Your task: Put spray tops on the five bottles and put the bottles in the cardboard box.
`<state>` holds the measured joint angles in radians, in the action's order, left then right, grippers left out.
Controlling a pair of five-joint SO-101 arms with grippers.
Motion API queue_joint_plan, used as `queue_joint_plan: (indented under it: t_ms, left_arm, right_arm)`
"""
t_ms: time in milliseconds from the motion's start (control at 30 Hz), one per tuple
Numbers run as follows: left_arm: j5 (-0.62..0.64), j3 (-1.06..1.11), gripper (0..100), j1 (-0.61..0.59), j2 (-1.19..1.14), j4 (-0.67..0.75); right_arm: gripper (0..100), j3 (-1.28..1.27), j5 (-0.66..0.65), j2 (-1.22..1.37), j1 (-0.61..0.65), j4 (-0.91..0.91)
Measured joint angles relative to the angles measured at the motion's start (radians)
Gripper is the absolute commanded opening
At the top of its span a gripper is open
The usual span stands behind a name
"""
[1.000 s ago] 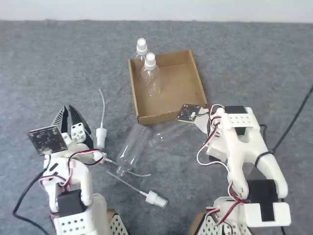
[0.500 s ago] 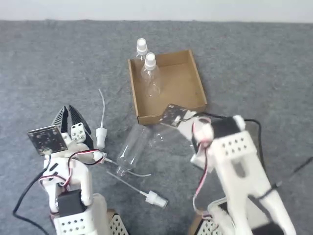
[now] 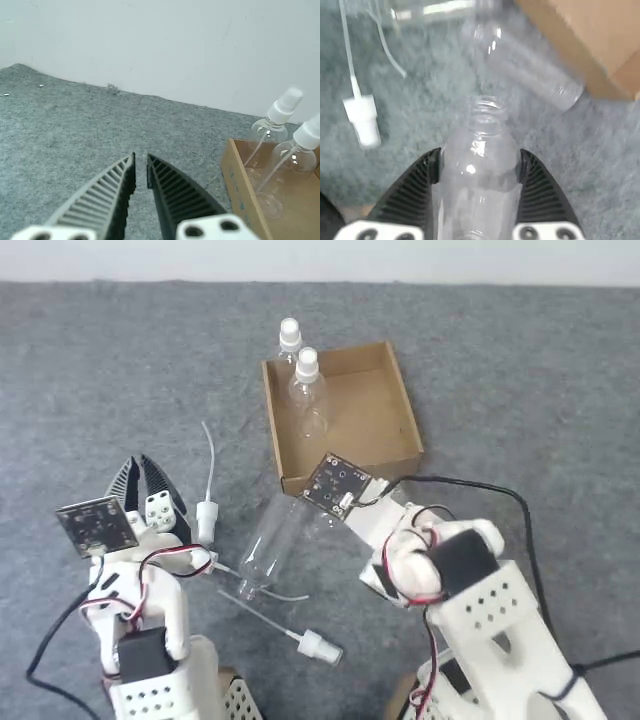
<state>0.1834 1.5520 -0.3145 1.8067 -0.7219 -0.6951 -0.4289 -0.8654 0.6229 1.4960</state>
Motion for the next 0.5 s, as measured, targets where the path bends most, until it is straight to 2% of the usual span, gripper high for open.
queue_joint_plan:
  t_ms: [267,500]
  left_arm:
    - [0.000,0.000,4,0.000,0.000,0.000]
    - [0.000,0.000,4,0.000,0.000,0.000]
  right_arm:
    - [3.6,0.000,0.094,-0.091,0.084,-0.078]
    - [3.5,-0.109,0.123,-0.189,0.094,-0.184]
